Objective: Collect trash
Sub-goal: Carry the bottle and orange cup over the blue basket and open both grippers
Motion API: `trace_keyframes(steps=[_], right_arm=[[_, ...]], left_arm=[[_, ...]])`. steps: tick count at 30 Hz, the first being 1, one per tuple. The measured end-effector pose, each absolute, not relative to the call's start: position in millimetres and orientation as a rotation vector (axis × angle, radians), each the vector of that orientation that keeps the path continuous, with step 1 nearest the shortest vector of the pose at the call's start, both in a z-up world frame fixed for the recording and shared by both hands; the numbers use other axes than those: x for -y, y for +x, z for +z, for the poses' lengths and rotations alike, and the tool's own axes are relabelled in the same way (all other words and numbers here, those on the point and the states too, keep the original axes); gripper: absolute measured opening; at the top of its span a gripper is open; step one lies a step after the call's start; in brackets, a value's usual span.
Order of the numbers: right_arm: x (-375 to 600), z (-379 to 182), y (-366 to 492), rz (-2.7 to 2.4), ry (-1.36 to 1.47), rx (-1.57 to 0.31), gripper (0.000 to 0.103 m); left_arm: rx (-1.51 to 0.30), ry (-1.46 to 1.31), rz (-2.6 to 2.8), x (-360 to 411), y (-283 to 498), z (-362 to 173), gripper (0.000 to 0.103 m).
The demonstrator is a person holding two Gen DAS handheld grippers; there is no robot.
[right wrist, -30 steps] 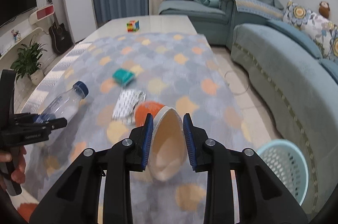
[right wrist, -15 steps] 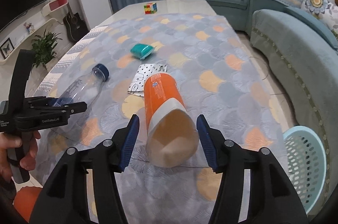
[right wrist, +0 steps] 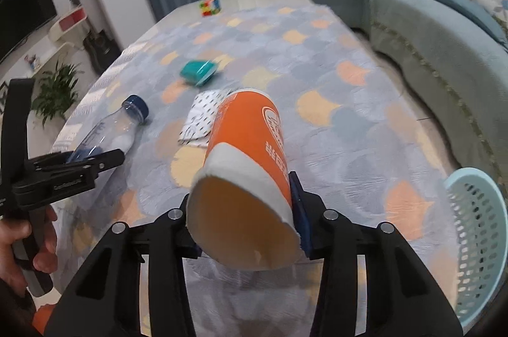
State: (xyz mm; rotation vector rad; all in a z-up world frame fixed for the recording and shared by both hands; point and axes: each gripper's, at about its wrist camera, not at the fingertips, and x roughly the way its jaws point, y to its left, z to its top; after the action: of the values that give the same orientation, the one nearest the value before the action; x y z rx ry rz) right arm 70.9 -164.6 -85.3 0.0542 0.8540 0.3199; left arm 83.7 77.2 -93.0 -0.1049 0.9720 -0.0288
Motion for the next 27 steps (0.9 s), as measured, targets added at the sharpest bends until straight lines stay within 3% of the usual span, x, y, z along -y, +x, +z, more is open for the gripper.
trace_keyframes(steps=[8, 16, 21, 27], right_arm=[[249, -26, 39, 0.155, 0.138, -0.712, 0.04], [349, 2, 10, -0.066, 0.192, -0.659, 0.04], [402, -13, -2, -0.186, 0.24, -0.708, 0.04], [441, -58, 2, -0.293, 0.295, -0.858, 0.042]], left_arm=[[-0.807, -0.085, -0.217, -3, 73, -20, 0.053], [-0.722, 0.007, -0.476, 133, 72, 24, 0.053], [-0.754, 0.061, -0.603, 206, 71, 12, 0.053], [-0.92, 0.053, -0.728, 267, 81, -40, 0.053]])
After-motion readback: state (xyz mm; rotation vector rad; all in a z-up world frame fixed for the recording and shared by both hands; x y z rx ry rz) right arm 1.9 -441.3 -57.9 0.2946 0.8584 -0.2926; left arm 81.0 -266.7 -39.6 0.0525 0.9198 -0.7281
